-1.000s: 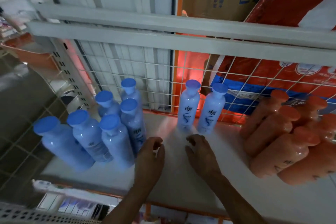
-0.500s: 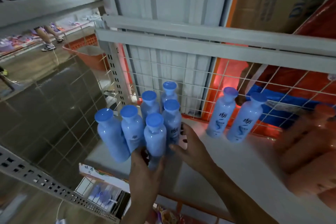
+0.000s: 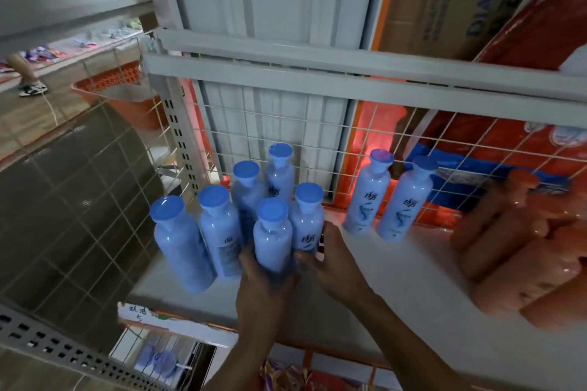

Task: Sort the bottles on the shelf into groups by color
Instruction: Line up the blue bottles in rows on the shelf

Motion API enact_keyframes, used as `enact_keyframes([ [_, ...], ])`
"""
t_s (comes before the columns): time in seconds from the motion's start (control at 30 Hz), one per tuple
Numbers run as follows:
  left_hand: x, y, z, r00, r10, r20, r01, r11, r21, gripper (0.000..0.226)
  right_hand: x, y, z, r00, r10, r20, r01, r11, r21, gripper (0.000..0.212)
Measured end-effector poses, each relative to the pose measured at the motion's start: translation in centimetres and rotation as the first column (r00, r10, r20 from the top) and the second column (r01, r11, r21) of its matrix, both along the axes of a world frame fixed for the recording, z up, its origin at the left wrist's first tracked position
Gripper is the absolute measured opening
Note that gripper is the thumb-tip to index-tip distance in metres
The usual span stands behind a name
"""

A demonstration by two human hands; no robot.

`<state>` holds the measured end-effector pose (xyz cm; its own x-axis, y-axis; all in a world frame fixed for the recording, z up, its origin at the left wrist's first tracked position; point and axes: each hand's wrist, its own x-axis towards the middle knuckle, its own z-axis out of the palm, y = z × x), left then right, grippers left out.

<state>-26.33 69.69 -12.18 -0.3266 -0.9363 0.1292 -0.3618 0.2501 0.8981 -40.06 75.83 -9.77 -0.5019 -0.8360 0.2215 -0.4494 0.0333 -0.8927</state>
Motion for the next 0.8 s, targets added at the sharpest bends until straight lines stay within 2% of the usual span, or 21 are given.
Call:
enact_keyframes([
  [0.07, -0.3, -0.7, -0.3, 0.994, -0.098, -0.056, 0.100, 0.994, 0.034, 0.072, -0.6, 1.2, -0.9, 0.999, -0.052, -0.003, 0.052, 0.998, 0.033, 0.050],
  [0.17, -1.0, -1.9, -0.9, 0.943, -0.290, -0.162, 0.296, 0.955, 0.008, 0.072, -1.5, 3.1, -1.1, 0.991, -0.125, -0.039, 0.127, 0.991, 0.048, 0.051],
  [0.33, -3.3, -2.3, 0.2, 0.865, -0.472, -0.171, 0.469, 0.881, -0.057, 0.057, -2.9, 5.9, -1.0, 0.963, -0.249, -0.098, 0.254, 0.966, 0.042, 0.052],
  [0.47, -4.9, -1.3, 0.4, 0.759, -0.605, -0.239, 0.611, 0.789, -0.058, 0.068, -3.9, 7.5, -1.3, 0.945, -0.289, -0.152, 0.300, 0.952, 0.055, 0.059],
  [0.53, -6.0, -1.2, -0.3, 0.750, -0.614, -0.246, 0.623, 0.781, -0.048, 0.075, -4.2, 8.1, -1.6, 0.935, -0.308, -0.175, 0.322, 0.945, 0.057, 0.060],
  [0.6, -7.2, -1.4, -0.9, 0.799, -0.554, -0.234, 0.566, 0.824, -0.020, 0.071, -4.3, 8.3, -1.9, 0.928, -0.323, -0.186, 0.337, 0.940, 0.051, 0.060],
  [0.7, -8.1, -2.6, -1.4, 0.863, -0.492, -0.118, 0.495, 0.869, -0.004, 0.063, -4.5, 8.6, -2.1, 0.915, -0.349, -0.202, 0.366, 0.929, 0.052, 0.058],
  [0.77, -7.8, -2.7, -1.4, 0.846, -0.505, -0.170, 0.517, 0.856, 0.031, 0.057, -4.8, 9.0, -2.3, 0.910, -0.363, -0.198, 0.382, 0.922, 0.062, 0.055],
  [0.8, -7.6, -2.7, -1.3, 0.823, -0.532, -0.197, 0.551, 0.833, 0.050, 0.064, -5.0, 9.3, -2.3, 0.908, -0.371, -0.195, 0.389, 0.919, 0.064, 0.054],
])
